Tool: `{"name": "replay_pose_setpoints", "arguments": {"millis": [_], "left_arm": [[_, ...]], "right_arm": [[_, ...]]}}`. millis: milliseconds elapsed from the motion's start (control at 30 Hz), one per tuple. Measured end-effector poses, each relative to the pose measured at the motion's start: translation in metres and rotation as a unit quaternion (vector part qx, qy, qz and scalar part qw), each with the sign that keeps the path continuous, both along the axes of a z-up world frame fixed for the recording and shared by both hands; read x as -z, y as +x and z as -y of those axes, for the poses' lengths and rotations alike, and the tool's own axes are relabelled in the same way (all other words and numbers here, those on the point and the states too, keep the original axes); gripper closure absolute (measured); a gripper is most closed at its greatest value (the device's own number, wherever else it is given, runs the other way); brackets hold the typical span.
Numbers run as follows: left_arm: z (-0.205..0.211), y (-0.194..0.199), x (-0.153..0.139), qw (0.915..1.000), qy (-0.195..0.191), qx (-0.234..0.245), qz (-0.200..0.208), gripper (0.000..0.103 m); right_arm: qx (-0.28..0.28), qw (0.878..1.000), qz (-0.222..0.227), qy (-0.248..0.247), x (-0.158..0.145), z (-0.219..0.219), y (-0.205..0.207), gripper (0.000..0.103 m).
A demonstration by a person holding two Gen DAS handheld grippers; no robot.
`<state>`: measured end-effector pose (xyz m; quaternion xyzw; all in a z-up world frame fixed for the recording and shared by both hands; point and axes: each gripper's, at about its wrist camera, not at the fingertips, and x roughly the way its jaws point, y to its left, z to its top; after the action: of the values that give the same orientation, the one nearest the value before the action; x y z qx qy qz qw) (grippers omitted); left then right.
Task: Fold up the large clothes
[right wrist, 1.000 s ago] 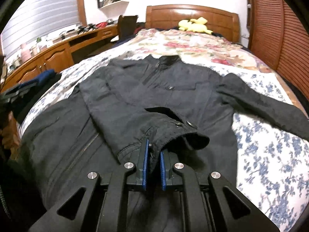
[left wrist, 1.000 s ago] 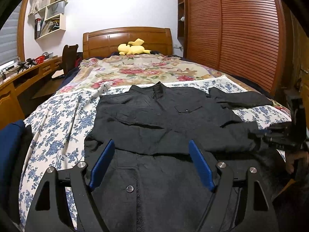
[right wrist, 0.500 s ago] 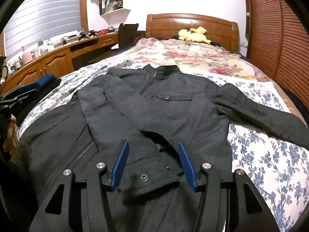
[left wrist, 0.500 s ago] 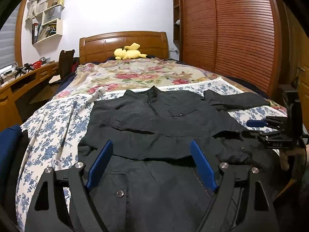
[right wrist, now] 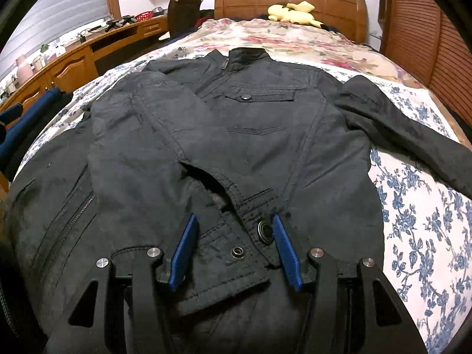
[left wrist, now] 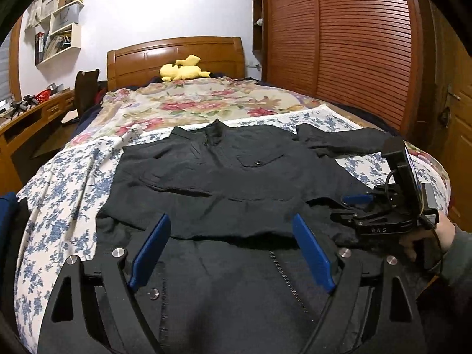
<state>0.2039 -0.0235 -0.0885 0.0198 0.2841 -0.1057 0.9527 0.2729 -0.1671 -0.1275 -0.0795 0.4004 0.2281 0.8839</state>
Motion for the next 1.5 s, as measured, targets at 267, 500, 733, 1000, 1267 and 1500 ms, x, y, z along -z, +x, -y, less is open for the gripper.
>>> {"name": "replay_pose_setpoints", "arguments": {"millis": [267, 500, 733, 1000, 1267, 1500], "left_arm": [[0.013, 0.021, 0.0, 0.9998, -0.011, 0.005, -0.014, 0.017], [0.03, 0.04, 0.003, 0.9998, -0.009, 0.002, -0.02, 0.017], [0.048, 0.052, -0.003, 0.9997, -0.015, 0.014, -0.016, 0.017], [0.065, 0.052, -0.013, 0.9993, -0.02, 0.029, -0.009, 0.017], [0.079, 0.04, -0.021, 0.999, -0.013, 0.043, -0.005, 0.017], [0.085, 0.028, -0.026, 0.9984, -0.014, 0.055, 0.0, 0.017]], "right_arm": [[0.005, 0.999, 0.04, 0.036, -0.023, 0.029, -0.024, 0.047], [0.036, 0.997, 0.058, 0.043, -0.023, 0.065, -0.044, 0.047], [0.089, 0.992, 0.072, 0.06, -0.044, 0.102, -0.041, 0.047], [0.147, 0.985, 0.094, 0.02, -0.07, 0.162, -0.005, 0.04], [0.243, 0.966, 0.081, -0.024, -0.077, 0.236, 0.052, 0.04], [0.327, 0.943, 0.044, -0.043, -0.07, 0.294, 0.092, 0.04]]}}
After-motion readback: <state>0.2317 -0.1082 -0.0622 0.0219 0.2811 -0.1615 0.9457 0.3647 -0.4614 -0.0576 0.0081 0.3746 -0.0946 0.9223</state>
